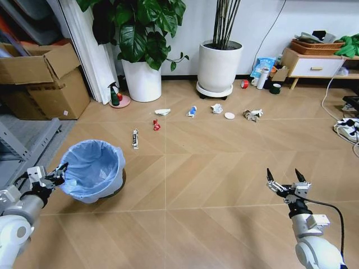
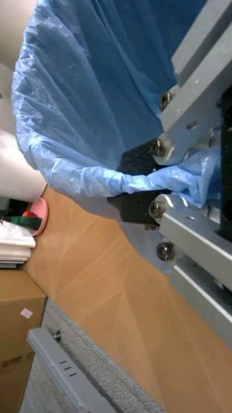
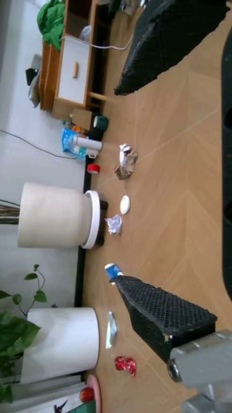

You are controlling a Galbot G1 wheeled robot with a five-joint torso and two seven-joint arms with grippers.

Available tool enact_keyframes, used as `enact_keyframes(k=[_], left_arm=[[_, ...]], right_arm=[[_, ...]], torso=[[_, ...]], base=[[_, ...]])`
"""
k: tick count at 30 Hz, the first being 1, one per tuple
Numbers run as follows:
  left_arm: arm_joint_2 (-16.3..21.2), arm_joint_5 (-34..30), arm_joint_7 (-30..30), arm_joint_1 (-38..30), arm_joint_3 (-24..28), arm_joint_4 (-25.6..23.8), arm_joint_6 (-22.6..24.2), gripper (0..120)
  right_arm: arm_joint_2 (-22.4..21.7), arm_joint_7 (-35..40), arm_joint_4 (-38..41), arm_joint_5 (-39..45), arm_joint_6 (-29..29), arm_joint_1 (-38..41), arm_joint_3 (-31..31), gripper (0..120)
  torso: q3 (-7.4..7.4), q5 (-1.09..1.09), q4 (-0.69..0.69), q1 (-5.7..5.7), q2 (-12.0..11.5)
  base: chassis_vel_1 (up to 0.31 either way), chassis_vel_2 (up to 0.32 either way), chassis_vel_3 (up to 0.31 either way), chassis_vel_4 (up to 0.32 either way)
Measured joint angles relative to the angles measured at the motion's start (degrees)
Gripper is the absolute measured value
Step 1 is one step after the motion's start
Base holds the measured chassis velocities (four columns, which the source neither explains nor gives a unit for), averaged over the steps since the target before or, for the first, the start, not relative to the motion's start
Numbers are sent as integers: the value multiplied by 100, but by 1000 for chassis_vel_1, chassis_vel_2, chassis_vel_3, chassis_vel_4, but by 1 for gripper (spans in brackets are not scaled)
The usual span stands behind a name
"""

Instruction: Pick up the trash bin and place the garbage on the floor into it.

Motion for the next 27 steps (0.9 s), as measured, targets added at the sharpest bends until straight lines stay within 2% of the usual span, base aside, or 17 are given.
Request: enact_keyframes(k=[27], left_arm=[[1, -4, -9, -16, 27, 2, 8, 0]], right_arm=[[-16, 1, 3, 5, 1, 9, 20, 100]], torso=[[0, 0, 1, 0, 0]], base=[[-31, 214, 31, -215]])
